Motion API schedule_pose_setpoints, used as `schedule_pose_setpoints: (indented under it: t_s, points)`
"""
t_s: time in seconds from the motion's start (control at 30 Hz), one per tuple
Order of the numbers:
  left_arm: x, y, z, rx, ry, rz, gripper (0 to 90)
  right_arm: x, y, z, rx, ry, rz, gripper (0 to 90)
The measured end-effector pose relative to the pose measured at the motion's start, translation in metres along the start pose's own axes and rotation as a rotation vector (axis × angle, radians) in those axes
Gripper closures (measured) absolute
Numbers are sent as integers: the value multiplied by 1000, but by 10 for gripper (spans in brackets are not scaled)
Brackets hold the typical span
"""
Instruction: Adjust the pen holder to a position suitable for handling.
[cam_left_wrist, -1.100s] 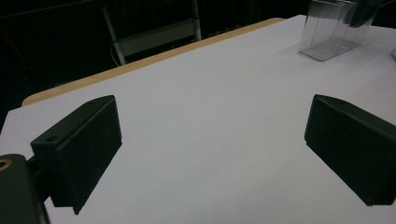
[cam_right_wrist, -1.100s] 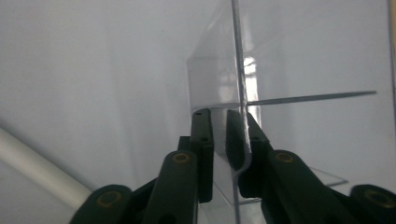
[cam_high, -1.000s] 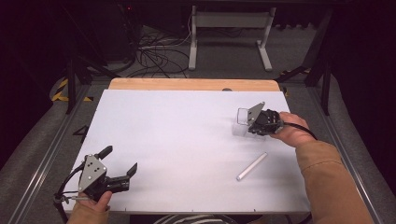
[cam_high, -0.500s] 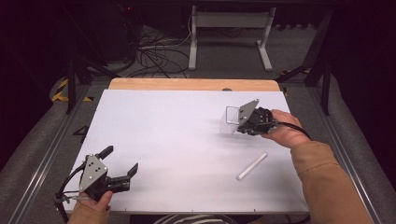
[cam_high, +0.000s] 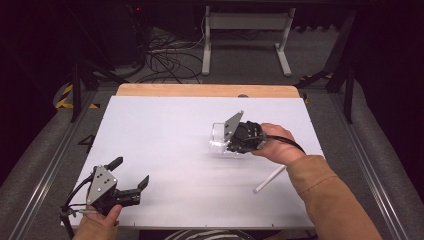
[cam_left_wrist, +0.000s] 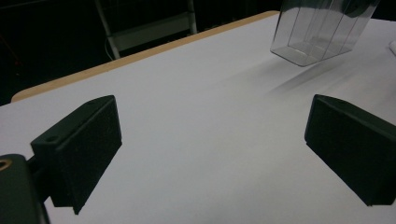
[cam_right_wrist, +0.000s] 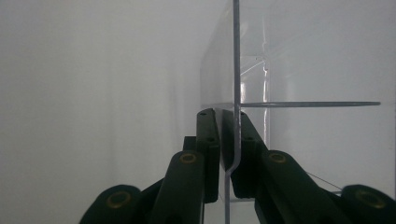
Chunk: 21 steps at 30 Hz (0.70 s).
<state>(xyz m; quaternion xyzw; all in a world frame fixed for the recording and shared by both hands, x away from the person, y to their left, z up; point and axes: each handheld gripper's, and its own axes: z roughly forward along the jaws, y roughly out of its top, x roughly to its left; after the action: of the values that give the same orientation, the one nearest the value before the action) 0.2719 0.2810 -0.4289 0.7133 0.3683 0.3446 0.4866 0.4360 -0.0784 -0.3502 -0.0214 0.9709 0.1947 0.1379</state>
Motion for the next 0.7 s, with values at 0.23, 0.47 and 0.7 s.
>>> schedule_pose_setpoints:
  t_s: [0.23,0.47,0.7]
  points:
    - [0,0,0,0,-2,1,46,6,28,21,22,31,-14,841]
    - [1,0,0,0,-5,-1,46,11,46,41,47,82,-35,840]
    - [1,-1,1,5,-11,-4,46,13,52,49,67,103,-19,836]
